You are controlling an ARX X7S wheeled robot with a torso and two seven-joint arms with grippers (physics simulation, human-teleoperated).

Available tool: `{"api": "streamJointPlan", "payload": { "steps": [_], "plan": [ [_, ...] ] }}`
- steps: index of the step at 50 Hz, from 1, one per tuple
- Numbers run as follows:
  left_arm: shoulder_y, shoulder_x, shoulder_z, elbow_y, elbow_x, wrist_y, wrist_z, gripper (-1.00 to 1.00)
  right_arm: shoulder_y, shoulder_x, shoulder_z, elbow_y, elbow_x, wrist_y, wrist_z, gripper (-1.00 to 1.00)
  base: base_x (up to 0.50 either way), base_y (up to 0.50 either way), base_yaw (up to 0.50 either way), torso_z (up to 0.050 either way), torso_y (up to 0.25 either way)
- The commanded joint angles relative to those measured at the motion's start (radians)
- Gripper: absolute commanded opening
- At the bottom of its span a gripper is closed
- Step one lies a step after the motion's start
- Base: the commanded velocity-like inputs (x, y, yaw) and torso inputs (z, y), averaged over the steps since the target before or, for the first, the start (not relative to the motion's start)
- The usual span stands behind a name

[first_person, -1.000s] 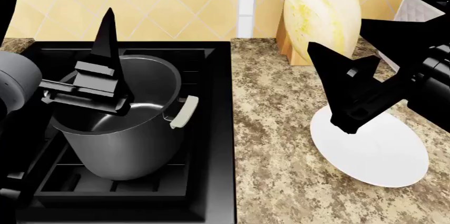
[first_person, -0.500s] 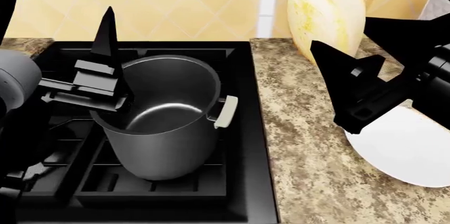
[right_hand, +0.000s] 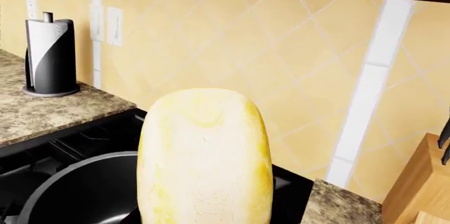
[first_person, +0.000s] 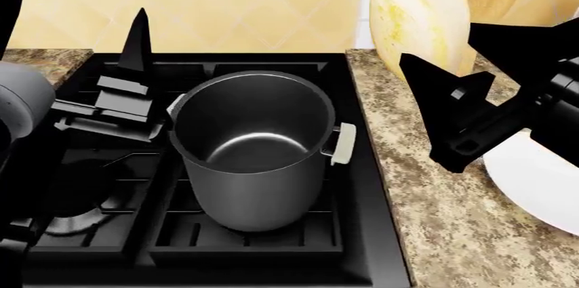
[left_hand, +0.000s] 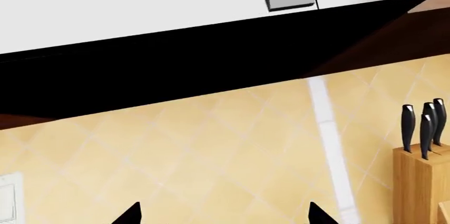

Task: Frozen meat rests on a plate on the counter. Retrieve the meat and place it in a pot on a burner. Then turn the burner on.

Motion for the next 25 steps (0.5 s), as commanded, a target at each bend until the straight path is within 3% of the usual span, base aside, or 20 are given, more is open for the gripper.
{"api": "streamJointPlan", "payload": {
  "steps": [1,25],
  "plan": [
    [0.006,-0.003,0.002,-0.002,0.008,0.008,0.003,1.0,0.008,-0.002,0.003,0.0,-0.009,0.013,-0.007,-1.0,0.0,0.2,0.0,0.0,0.0],
    [0.011,-0.003,0.016,-0.006,0.023,0.018,0.006,1.0,0.0,-0.008,0.001,0.005,-0.022,0.018,-0.012,-1.0,0.0,0.2,0.0,0.0,0.0]
  ]
}}
